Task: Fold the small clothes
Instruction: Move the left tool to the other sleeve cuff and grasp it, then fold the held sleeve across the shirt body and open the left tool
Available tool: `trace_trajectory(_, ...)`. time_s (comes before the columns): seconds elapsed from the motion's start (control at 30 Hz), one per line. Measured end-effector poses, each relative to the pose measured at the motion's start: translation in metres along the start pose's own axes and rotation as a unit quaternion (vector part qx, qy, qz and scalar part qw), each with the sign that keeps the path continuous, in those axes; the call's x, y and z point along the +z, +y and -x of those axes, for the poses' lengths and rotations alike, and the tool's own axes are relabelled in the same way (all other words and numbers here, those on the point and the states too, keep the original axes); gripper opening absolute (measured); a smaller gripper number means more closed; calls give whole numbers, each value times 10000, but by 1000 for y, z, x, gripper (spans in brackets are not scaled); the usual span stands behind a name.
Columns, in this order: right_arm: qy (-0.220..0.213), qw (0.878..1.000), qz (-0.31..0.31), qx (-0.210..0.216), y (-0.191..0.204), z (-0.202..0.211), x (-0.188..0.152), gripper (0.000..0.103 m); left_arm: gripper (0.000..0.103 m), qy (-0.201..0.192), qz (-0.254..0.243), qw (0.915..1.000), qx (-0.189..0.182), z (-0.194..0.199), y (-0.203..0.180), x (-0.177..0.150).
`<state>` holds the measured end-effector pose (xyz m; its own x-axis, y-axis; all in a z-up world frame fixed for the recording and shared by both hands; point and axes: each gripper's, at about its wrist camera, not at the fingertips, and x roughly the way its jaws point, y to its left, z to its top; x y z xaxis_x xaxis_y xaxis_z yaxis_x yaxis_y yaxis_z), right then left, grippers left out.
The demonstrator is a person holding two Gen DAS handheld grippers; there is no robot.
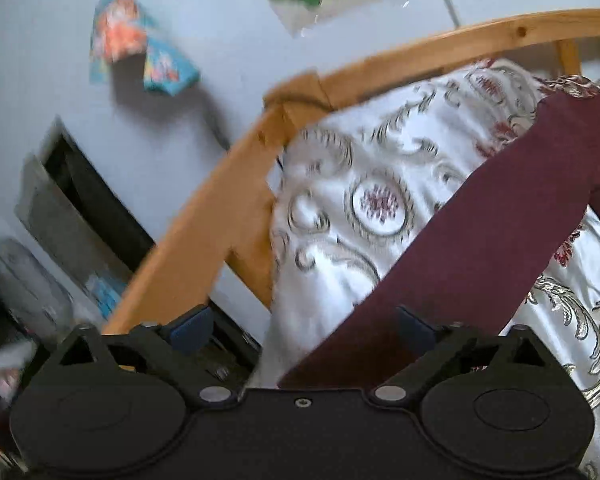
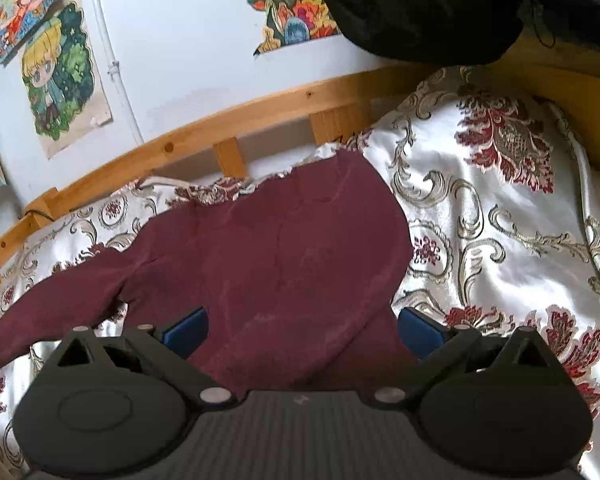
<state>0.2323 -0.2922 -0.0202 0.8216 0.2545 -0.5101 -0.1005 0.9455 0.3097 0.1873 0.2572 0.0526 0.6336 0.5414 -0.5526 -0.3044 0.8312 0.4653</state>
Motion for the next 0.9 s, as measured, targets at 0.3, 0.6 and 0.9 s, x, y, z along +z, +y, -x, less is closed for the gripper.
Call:
trace_trajectory(0.3, 160, 9994, -313, -56, -13, -7, -1, 103, 78, 711, -25, 9972, -252, -31, 9, -7)
trace_trajectory(0.6, 149, 9990, -429, -41, -15, -6, -1, 103, 27, 1076, 225, 9914, -709, -34, 13, -2)
trace_trajectory(0.9, 7, 9981, -605, 68, -19, 3, 2, 103, 7, 616, 54, 9945, -840, 17, 1, 36)
